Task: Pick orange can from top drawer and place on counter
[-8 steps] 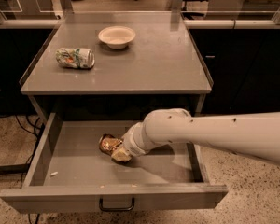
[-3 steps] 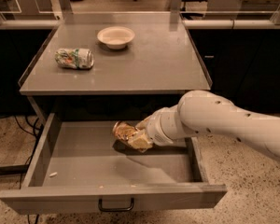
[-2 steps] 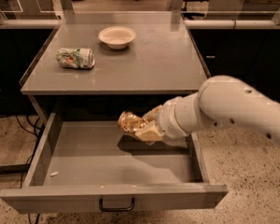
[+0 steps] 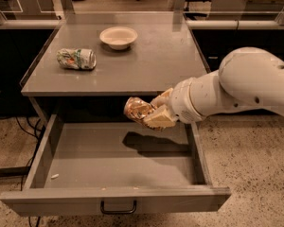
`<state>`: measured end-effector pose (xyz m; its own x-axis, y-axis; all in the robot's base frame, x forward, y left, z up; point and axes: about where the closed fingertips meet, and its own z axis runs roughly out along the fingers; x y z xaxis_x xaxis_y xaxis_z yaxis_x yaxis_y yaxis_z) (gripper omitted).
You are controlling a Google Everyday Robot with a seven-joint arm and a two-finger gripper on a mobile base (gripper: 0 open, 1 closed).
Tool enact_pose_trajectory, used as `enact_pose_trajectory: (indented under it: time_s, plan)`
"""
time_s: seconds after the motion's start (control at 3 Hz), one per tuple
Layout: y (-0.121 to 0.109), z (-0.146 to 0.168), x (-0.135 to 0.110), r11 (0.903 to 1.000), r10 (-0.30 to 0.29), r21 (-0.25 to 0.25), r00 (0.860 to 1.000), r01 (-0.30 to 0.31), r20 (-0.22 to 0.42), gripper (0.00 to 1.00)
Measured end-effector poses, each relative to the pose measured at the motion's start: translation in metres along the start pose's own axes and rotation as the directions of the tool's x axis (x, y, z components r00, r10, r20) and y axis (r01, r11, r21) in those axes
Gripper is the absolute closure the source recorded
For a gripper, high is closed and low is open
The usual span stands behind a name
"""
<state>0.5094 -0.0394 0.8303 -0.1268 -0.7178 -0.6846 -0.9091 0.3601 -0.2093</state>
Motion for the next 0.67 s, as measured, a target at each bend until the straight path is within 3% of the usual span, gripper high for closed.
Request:
enact_pose_trajectory:
  time_s: [0.33,0.67]
  plan:
    - [-0.019,0.003,-0.021,0.9986,-0.053,-0.005,0.998,0.053,0.019,1.0]
    - [-0.054,0.005,-0.047,0.9945,-0.105,0.0,0.994,0.105,0.021,1.0]
